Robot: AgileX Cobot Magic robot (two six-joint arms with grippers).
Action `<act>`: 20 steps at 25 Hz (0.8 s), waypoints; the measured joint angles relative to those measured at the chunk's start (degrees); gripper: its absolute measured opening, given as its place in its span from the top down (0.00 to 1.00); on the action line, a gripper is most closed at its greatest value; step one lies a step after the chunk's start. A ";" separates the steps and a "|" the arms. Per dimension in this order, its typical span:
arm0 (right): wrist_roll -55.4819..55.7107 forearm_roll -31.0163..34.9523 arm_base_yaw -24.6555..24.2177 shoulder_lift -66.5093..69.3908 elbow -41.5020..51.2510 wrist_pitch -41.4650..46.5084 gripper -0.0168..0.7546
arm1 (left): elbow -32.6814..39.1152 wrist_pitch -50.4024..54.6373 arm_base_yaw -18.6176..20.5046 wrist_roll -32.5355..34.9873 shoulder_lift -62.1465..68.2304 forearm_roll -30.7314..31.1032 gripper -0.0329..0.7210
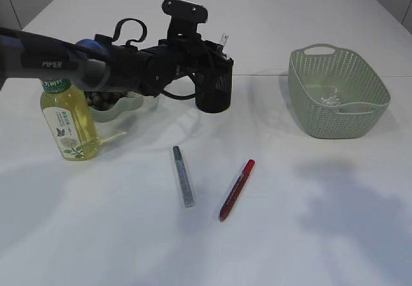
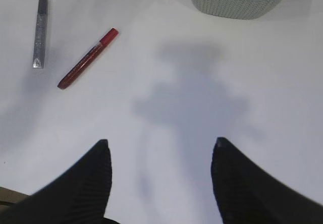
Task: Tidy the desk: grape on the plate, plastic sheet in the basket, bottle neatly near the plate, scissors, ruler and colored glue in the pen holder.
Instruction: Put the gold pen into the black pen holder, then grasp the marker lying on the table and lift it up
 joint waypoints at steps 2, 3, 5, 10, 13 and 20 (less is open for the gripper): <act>0.00 0.04 0.00 0.00 0.00 0.00 0.34 | 0.00 4.24 0.00 0.00 -1.18 -0.94 0.70; 0.00 0.14 0.00 0.00 0.00 0.00 0.34 | 0.00 6.19 0.00 0.00 -2.23 -1.50 0.70; 0.00 0.14 0.00 0.00 0.00 0.00 0.34 | 0.00 10.81 0.00 0.00 -4.70 -1.91 0.70; 0.00 0.14 0.00 0.00 0.00 0.00 0.34 | -0.10 25.36 0.00 0.00 -12.72 -4.71 0.70; 0.00 0.14 0.00 0.00 0.00 0.00 0.34 | -0.10 36.77 0.00 -1.69 -16.79 -6.92 0.70; 0.46 0.85 0.00 0.00 0.00 0.24 0.34 | -0.57 64.43 0.00 -15.92 -20.48 -4.30 0.68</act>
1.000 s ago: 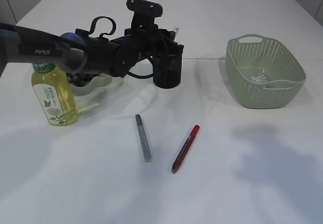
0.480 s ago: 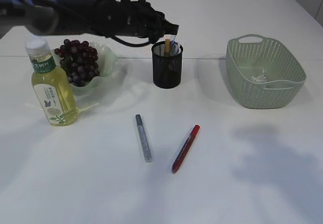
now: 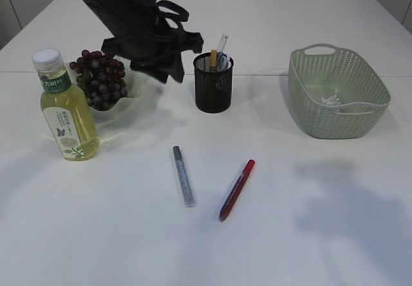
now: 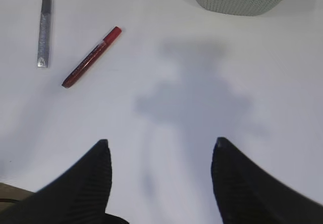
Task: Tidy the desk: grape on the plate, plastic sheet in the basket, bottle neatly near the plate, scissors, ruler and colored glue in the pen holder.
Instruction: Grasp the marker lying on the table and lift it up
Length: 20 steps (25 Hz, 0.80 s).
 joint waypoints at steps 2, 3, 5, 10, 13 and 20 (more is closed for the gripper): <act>0.00 0.74 0.00 0.00 0.00 0.48 0.34 | 0.00 7.16 0.00 -4.17 0.00 0.58 0.67; 0.00 1.00 0.00 0.00 0.00 0.89 0.34 | 0.00 9.91 0.00 -6.48 0.00 0.74 0.67; 0.12 1.89 0.00 0.00 0.00 1.73 0.34 | 0.00 13.40 -0.11 -10.29 0.52 0.87 0.66; 0.12 4.10 0.00 0.00 0.00 5.80 0.34 | 0.00 15.15 -2.07 -16.17 4.26 -0.53 0.63; 0.22 4.85 0.00 0.00 0.00 7.76 0.34 | 0.00 15.25 -3.96 -19.16 6.94 -1.49 0.61; 0.23 5.96 0.00 0.00 0.00 8.41 0.34 | 0.00 15.33 -4.76 -25.47 10.60 -2.61 0.59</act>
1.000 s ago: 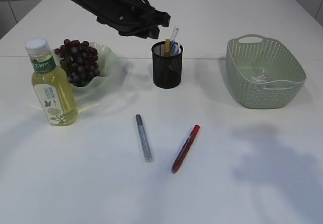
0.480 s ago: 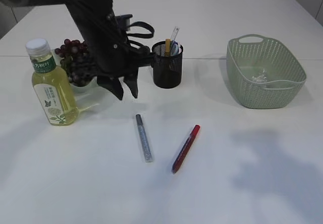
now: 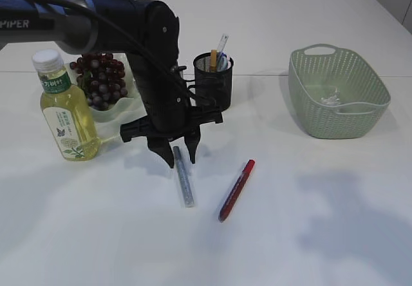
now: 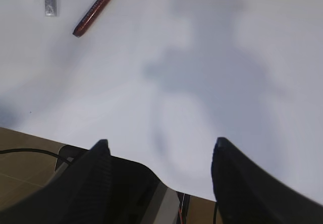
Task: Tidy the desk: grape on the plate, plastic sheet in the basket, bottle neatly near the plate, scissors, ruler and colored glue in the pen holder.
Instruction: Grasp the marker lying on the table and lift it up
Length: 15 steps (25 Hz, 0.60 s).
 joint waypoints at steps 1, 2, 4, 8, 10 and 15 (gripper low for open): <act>0.00 0.00 0.00 0.00 0.00 0.00 0.34 | 0.00 0.00 0.00 -0.67 0.14 0.00 0.59; 0.00 0.00 0.00 0.00 0.00 0.00 0.34 | 0.00 0.00 0.00 -1.19 0.38 0.00 0.59; 0.00 0.20 0.00 0.00 0.00 0.00 0.34 | 0.00 0.00 0.00 -1.98 0.95 0.00 0.59; 0.00 0.47 0.00 0.00 0.00 0.09 0.34 | -0.17 0.00 0.00 -3.15 2.56 -0.04 0.59; -0.11 0.85 0.00 0.00 0.00 0.09 0.34 | -0.17 0.00 0.00 -3.74 3.11 -0.04 0.59; -0.64 2.15 0.00 0.00 0.00 0.09 0.34 | -0.17 -0.77 0.00 -4.26 3.59 0.06 0.59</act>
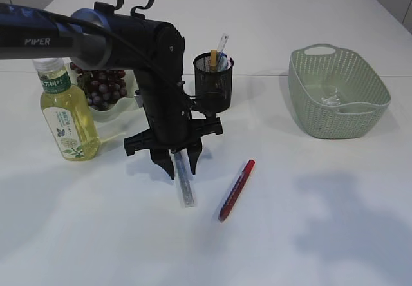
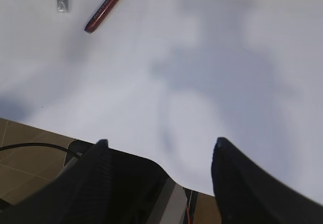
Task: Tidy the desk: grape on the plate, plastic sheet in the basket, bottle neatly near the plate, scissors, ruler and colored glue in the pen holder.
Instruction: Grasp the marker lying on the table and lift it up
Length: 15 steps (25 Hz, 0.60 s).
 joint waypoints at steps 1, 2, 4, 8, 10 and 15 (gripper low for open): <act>-0.09 0.06 0.00 0.00 0.00 0.00 0.34 | 0.00 -0.12 0.00 -0.14 0.00 0.10 0.59; -0.12 0.20 0.00 0.00 0.00 0.00 0.34 | 0.00 -0.22 0.00 -0.18 0.00 0.24 0.59; -0.22 0.22 0.00 0.00 0.00 0.00 0.34 | 0.00 -0.24 0.00 -0.32 0.04 0.51 0.59; -0.34 0.65 0.00 0.00 0.00 0.00 0.34 | -0.09 -0.35 0.00 -0.41 0.88 1.29 0.59; -0.34 0.85 0.00 0.00 0.00 0.00 0.34 | -0.09 -0.35 0.00 -0.41 1.43 1.29 0.59; -0.57 1.10 0.00 0.00 0.00 0.00 0.34 | -0.09 -0.45 0.00 -0.54 2.06 1.36 0.59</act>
